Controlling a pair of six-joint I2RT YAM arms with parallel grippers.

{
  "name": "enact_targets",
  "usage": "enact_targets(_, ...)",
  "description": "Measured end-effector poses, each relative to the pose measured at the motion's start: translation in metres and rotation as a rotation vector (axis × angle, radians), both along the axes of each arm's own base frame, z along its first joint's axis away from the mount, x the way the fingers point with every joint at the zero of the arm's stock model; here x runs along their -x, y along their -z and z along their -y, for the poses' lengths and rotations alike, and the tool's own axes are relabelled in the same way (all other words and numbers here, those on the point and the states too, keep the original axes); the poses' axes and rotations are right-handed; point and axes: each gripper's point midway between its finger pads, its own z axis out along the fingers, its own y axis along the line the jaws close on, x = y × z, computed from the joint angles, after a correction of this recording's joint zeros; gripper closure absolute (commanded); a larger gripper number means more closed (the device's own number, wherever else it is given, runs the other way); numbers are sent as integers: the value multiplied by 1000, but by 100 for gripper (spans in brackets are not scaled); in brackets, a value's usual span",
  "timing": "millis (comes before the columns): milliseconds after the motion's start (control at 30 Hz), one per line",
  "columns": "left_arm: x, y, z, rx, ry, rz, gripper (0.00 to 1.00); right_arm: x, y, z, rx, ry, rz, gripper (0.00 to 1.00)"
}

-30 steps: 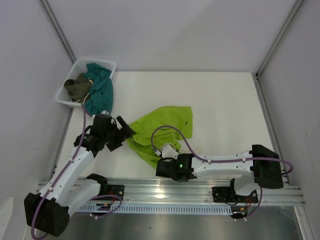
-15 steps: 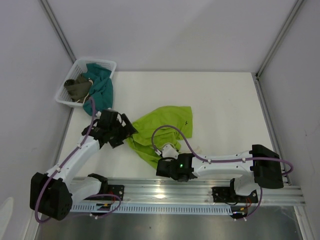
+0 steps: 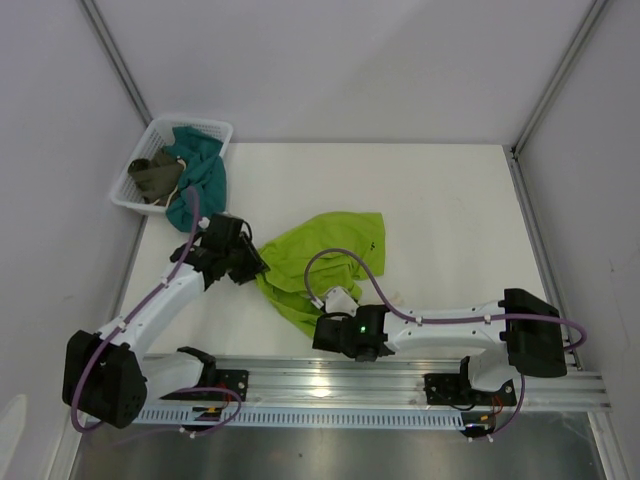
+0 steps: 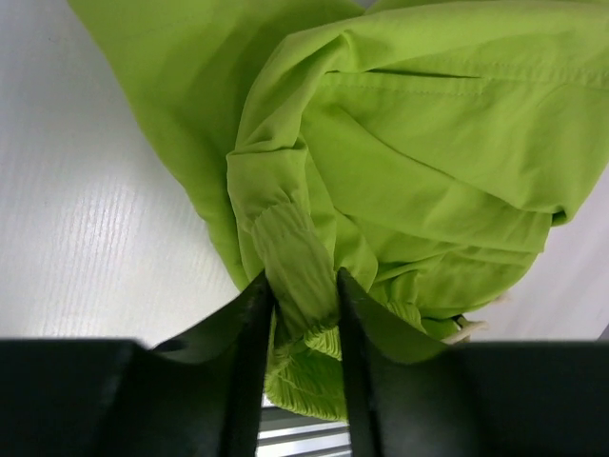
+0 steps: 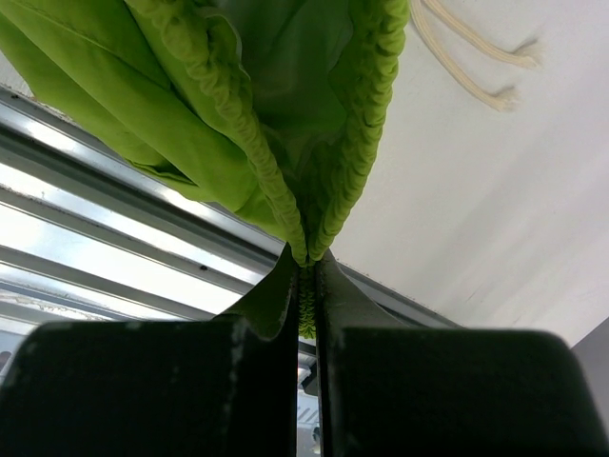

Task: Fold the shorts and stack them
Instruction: Flatten the shorts out

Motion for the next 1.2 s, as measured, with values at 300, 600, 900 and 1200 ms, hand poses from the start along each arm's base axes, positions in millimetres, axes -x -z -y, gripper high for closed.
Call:
enact_targets(300, 4, 1, -4, -39, -5, -15, 100, -2, -1, 1, -15, 10, -1, 100)
enact_targets(600, -55, -99, 11, -42, -20, 80, 100, -62, -53, 9, -218, 158, -47, 100)
enact_targets(900, -204, -297, 40, 195, -80, 463, 100, -276, -244, 36, -588, 358, 287, 100)
enact_targets(1200, -208, -381, 12, 408, -143, 702, 100, -314, -373, 30, -868, 217, 555, 100)
